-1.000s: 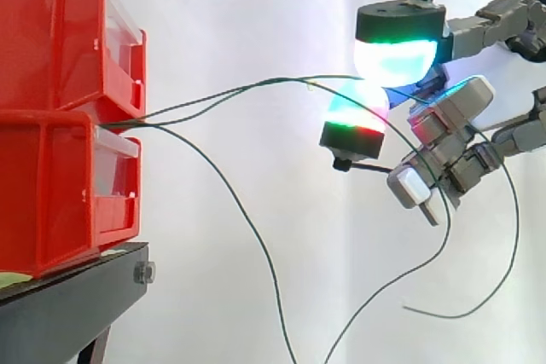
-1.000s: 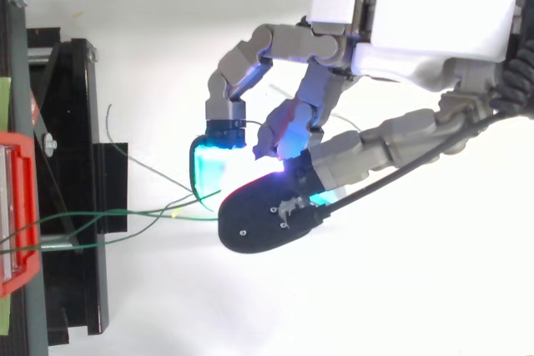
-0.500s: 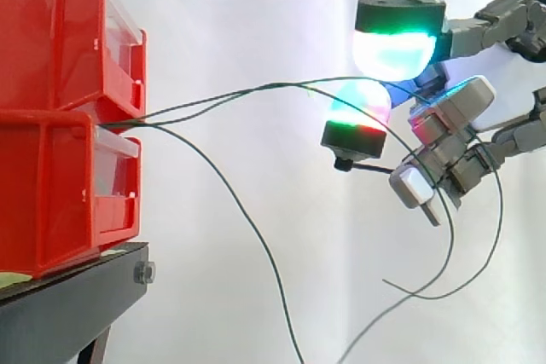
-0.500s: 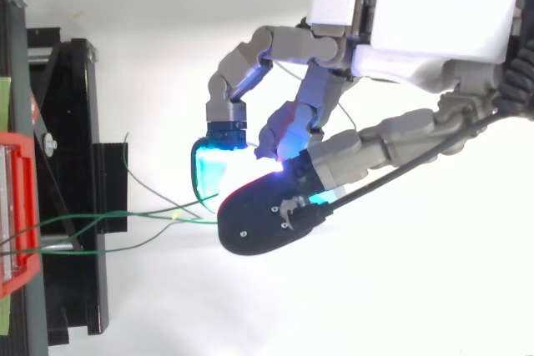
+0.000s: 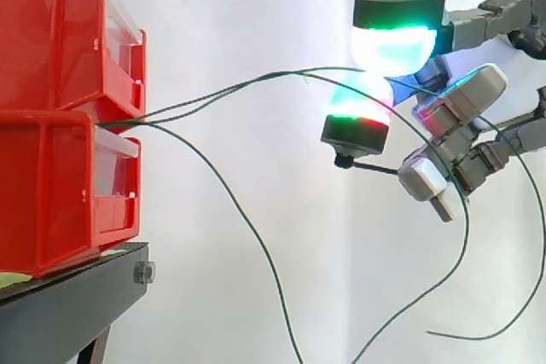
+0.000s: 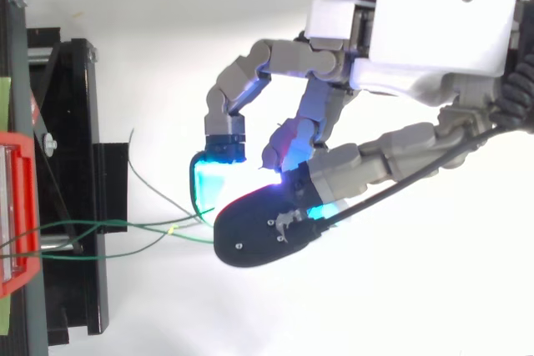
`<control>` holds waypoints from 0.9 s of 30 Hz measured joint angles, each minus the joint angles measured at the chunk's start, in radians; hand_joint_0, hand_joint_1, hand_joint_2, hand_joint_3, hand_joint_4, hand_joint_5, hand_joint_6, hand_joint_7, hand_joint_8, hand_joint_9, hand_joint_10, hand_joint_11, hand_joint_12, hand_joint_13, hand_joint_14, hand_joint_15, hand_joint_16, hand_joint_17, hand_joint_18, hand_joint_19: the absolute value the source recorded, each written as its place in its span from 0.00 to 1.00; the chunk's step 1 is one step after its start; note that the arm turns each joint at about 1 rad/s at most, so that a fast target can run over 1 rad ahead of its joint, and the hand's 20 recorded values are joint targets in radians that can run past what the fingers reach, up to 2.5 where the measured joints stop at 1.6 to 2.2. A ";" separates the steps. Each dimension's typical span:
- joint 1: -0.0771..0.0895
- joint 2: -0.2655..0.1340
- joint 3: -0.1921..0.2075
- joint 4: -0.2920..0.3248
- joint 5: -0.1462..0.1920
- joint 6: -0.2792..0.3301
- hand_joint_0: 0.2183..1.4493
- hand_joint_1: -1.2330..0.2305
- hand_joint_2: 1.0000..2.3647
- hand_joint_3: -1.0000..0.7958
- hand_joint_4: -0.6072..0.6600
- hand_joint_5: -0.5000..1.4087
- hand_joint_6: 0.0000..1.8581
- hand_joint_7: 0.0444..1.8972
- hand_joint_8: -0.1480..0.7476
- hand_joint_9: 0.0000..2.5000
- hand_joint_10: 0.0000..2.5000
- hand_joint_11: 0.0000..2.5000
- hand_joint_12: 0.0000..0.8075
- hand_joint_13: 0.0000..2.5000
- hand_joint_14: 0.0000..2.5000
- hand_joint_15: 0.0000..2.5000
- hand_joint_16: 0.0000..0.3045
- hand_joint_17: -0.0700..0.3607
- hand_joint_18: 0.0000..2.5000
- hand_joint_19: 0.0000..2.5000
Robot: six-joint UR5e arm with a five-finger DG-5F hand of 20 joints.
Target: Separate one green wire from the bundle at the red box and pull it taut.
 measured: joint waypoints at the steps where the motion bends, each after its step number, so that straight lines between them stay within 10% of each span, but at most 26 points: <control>1: 0.002 0.000 0.000 0.000 0.001 0.002 0.26 0.42 0.01 0.38 0.55 0.20 0.50 0.48 0.49 0.52 0.01 0.54 0.44 0.36 0.01 0.28 0.16 0.42 0.29 0.25; 16: 0.007 0.000 -0.002 -0.002 0.012 0.010 0.28 0.36 0.01 0.49 0.47 0.22 0.49 0.52 0.53 0.53 0.01 0.49 0.48 0.38 0.01 0.27 0.19 0.47 0.32 0.23; 27: 0.007 0.001 -0.002 -0.017 0.019 0.013 0.28 0.35 0.00 0.51 0.41 0.23 0.48 0.52 0.47 0.46 0.01 0.26 0.46 0.36 0.01 0.21 0.19 0.47 0.32 0.20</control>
